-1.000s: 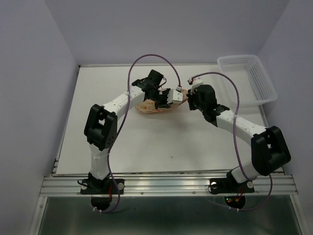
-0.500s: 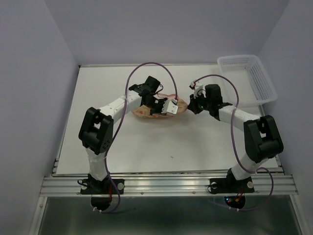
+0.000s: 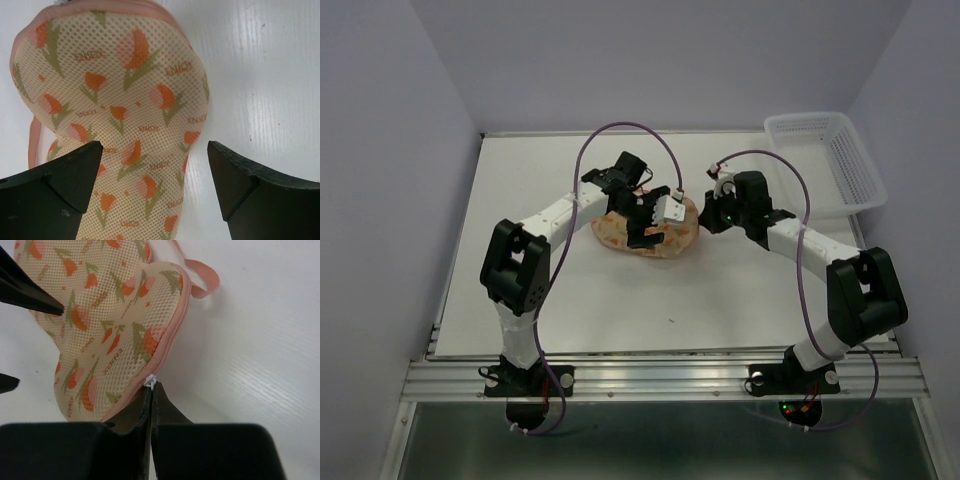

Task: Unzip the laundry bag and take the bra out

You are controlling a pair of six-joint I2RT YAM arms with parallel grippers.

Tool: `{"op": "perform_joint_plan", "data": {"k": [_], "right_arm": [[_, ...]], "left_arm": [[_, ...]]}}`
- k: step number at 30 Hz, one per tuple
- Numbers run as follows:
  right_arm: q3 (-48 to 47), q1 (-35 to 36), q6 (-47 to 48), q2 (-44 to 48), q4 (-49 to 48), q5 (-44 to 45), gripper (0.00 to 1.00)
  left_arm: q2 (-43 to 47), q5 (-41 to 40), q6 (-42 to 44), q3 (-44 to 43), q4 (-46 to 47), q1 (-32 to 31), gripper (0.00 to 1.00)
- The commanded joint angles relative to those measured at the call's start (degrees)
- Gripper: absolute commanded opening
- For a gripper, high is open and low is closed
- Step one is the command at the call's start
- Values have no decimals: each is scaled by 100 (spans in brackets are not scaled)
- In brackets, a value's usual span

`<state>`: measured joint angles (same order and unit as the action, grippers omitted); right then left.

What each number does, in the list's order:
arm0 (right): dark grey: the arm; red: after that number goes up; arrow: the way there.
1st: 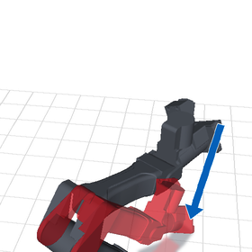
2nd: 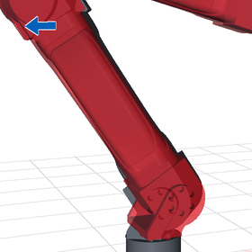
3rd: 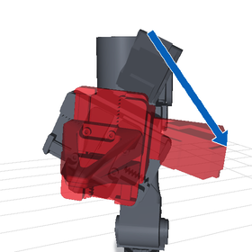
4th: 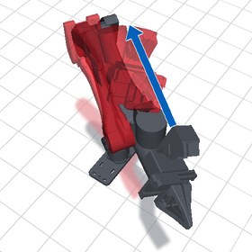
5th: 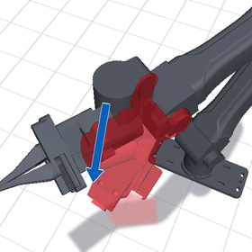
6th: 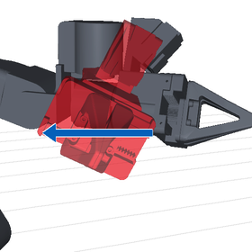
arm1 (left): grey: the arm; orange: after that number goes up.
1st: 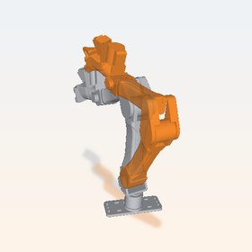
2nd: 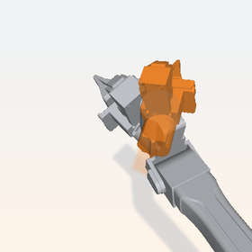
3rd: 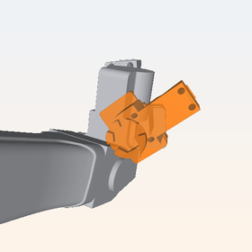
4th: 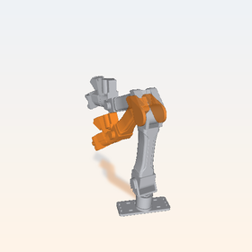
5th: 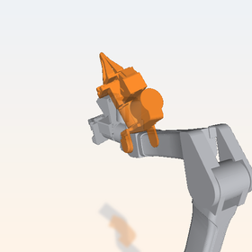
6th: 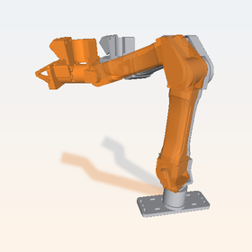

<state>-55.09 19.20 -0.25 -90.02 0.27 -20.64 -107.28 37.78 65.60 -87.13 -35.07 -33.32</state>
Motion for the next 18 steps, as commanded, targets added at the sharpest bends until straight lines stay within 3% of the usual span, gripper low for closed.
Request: {"op": "perform_joint_plan", "data": {"k": [1,9,13,18], "right_arm": [[-99,381,-965,379,158,315,1],[199,594,-2707,862,-282,921,1],[288,594,-2963,1196,-265,1272,1],[411,594,-3086,1477,-221,1616,1]], "left_arm": [[366,238,-496,-269,0,-182,99],[252,-25,-1461,-849,323,-649,99],[357,-253,-2750,-1209,553,-693,99],[1094,-1085,-4017,-394,1667,-895,99]]}}
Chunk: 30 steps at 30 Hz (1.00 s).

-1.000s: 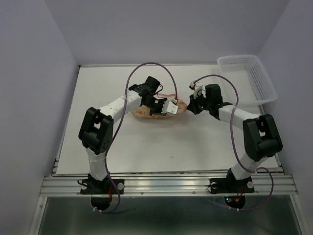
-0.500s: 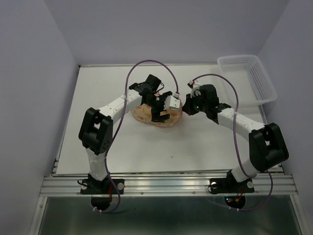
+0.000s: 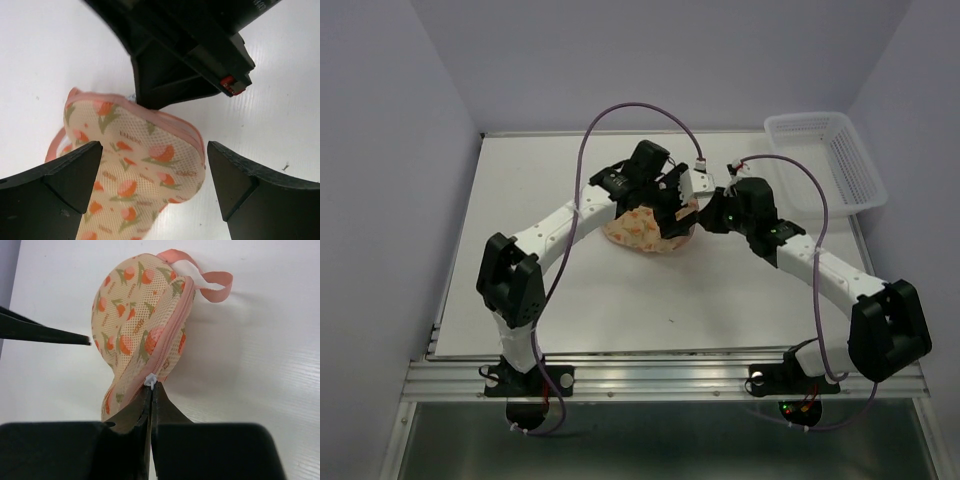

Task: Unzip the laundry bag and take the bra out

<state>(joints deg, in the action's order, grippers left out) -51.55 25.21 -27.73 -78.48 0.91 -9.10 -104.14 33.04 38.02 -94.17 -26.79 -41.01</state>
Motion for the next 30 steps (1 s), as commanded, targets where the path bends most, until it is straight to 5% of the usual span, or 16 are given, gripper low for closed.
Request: {"op": "perform_joint_plan", "data": {"k": [1,7,16,30], "right_arm": [[83,-8,-391,359,-267,549,1],[49,45,-628,439,-108,822,1],[-4,159,-884,482,-108,805,1],[-154,159,-963,518,182,691,1]], "left_arm": [[868,-806,-1427,555,937,-300,99],[1606,-2222,-2781,1523,1921,-969,99],[1599,-4014,-3231,2114,2529,-1462,99],[1256,-3962,-2967,2491,2863,-1603,99]]}}
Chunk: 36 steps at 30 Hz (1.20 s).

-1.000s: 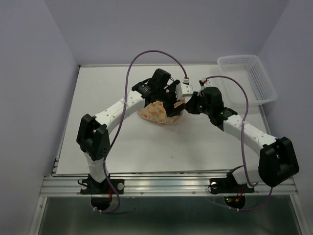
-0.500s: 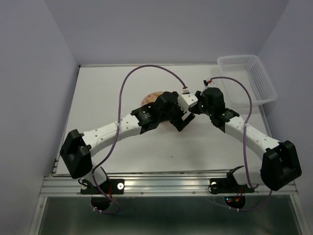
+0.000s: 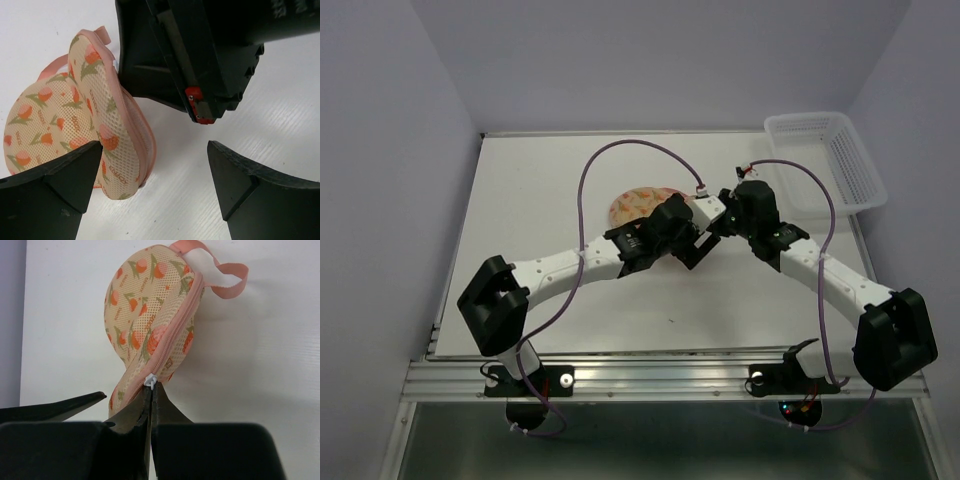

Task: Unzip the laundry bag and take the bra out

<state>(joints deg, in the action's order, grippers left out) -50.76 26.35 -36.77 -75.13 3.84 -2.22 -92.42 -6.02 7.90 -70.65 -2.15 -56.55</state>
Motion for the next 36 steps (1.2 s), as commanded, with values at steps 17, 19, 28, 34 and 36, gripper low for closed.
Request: {"op": "perform_joint_plan", "data": {"k": [17,19,28,34,36], "right_arm": [[-109,46,162,377,-67,-200,1],[-171,46,249,359,3,-139,1],[-688,-68,1664,61,635,915,1],[-961,-296,2455,-255,803,698,1],[-1032,-427,2719,-344,838,460,1]], "left_arm": [[-391,-1173,264,-177,496,-57,0],[-251,-1182,326,-72,540,-57,0],[777,-743,590,974,628,-57,0],[1156,-312,791,1317,699,-66,0],[1252,-294,836,1317,664,-75,0]]}}
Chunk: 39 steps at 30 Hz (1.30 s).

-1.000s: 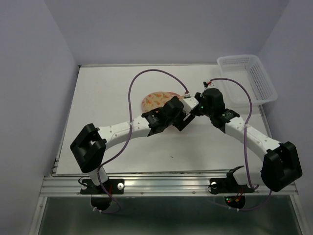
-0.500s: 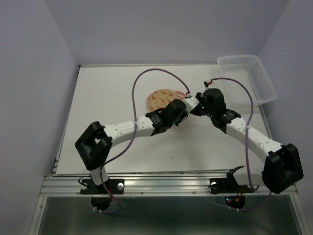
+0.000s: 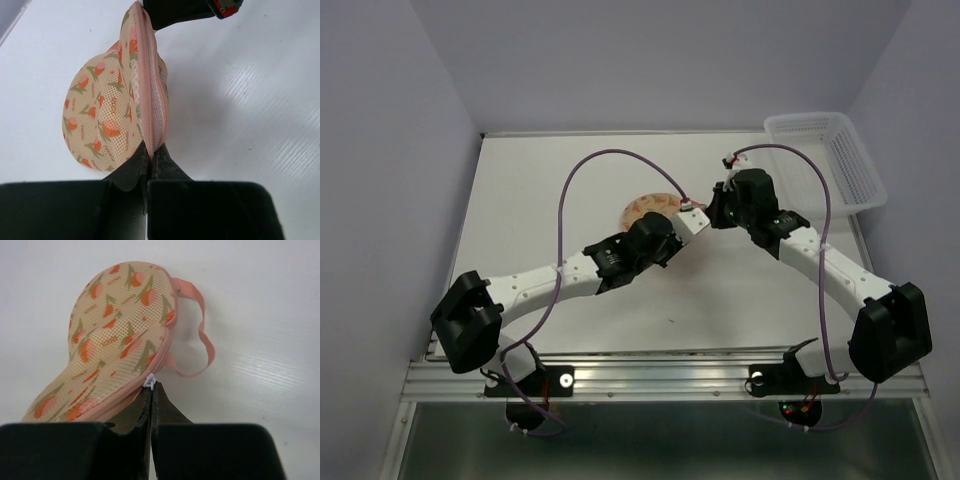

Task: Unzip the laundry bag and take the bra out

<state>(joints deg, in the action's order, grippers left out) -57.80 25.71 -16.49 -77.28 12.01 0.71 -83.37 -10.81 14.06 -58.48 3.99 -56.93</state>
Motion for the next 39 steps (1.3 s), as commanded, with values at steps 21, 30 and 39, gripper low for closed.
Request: {"op": "perform_joint_plan", "data": {"k": [21,30,39], "right_arm": [[-241,-1262,1842,-1667,-594,-2083,1],[41,-1262,1931,-2301,-1366,-2391,1],[322,-1262,1667,-1256,-1579,-2593,1]], "left_arm": [[2677,255,536,1347,1200,-29,0],[3046,114,553,1603,1491,-29,0],[2625,158,220,1743,1192,-20,0]]}}
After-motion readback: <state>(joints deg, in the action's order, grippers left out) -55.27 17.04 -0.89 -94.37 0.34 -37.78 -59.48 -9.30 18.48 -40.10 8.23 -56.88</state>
